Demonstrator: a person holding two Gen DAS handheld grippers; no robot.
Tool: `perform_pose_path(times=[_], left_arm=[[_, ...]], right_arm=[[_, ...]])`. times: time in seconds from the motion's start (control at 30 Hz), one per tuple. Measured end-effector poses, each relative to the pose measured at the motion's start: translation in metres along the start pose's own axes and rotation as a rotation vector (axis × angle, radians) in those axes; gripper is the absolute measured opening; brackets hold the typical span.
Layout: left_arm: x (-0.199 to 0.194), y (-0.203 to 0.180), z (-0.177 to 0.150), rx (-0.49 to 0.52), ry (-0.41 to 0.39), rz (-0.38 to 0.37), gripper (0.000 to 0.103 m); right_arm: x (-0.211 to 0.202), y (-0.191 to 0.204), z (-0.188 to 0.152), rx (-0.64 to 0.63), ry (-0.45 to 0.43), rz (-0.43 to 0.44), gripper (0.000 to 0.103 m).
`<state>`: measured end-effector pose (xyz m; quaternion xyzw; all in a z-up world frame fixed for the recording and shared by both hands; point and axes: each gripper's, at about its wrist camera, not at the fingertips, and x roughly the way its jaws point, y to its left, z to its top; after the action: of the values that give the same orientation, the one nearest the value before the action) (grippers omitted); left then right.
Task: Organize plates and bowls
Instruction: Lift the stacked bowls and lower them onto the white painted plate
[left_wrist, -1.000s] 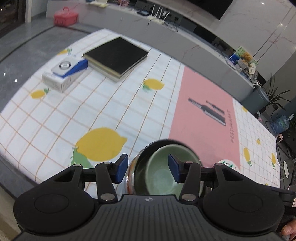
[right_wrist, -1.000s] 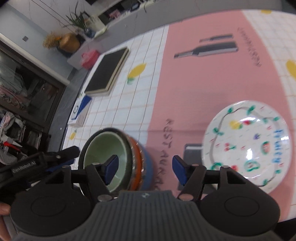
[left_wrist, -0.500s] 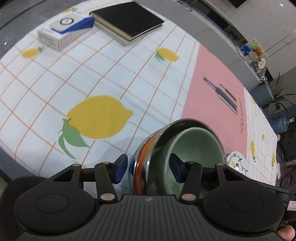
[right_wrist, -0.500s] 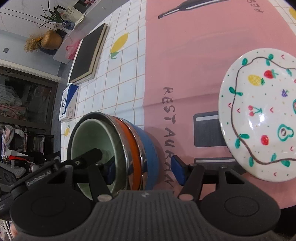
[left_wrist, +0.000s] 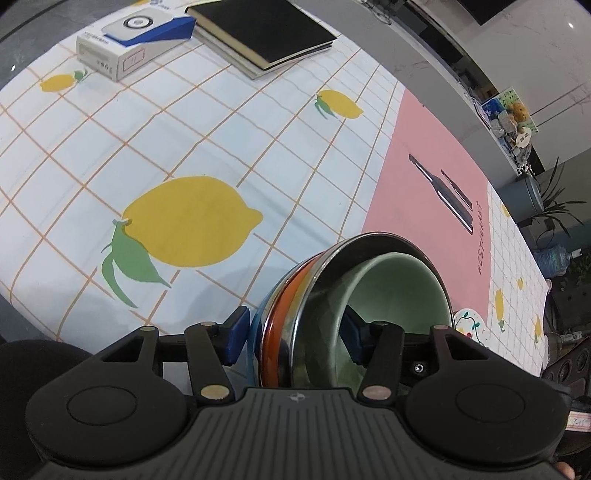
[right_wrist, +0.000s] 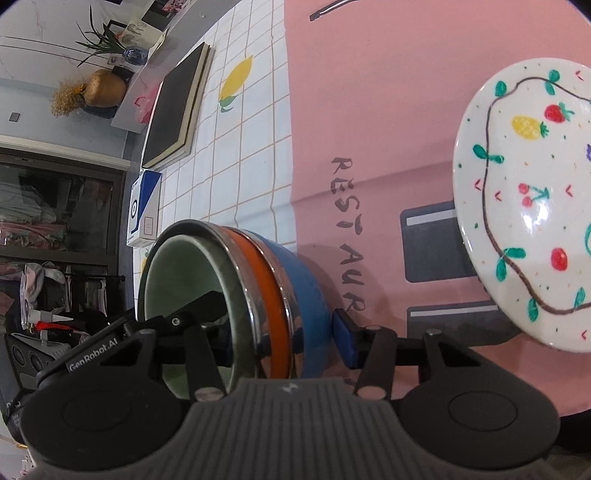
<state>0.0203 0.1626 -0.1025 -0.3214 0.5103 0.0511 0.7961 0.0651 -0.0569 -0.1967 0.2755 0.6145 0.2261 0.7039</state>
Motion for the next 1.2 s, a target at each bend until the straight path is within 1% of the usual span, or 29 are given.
perform_pose_path(times=[0.1, 0.23, 0.47, 0.7, 0.93, 1.2], left_arm=[[-0.001, -0.002, 0.0, 0.006, -0.004, 0.005, 0.06], [-0.002, -0.004, 0.0, 0.009, -0.009, 0.004, 0.057], [-0.002, -0.01, -0.002, 0.023, 0.002, 0.001, 0.056], [-0.006, -0.024, -0.006, 0.048, -0.009, -0.009, 0.056], [-0.011, -0.055, -0.01, 0.095, -0.026, -0.029, 0.056], [-0.004, -0.108, -0.016, 0.171, -0.022, -0.078, 0.056]], right_arm=[[-0.001, 0.0, 0.0, -0.001, -0.003, -0.004, 0.047], [-0.002, -0.004, 0.0, 0.017, -0.001, 0.002, 0.045], [-0.007, -0.01, 0.0, 0.042, -0.001, 0.004, 0.044], [-0.022, -0.016, 0.0, 0.043, -0.025, 0.018, 0.044], [-0.052, -0.024, 0.004, 0.037, -0.069, 0.034, 0.044], [-0.101, -0.049, 0.013, 0.057, -0.147, 0.031, 0.044]])
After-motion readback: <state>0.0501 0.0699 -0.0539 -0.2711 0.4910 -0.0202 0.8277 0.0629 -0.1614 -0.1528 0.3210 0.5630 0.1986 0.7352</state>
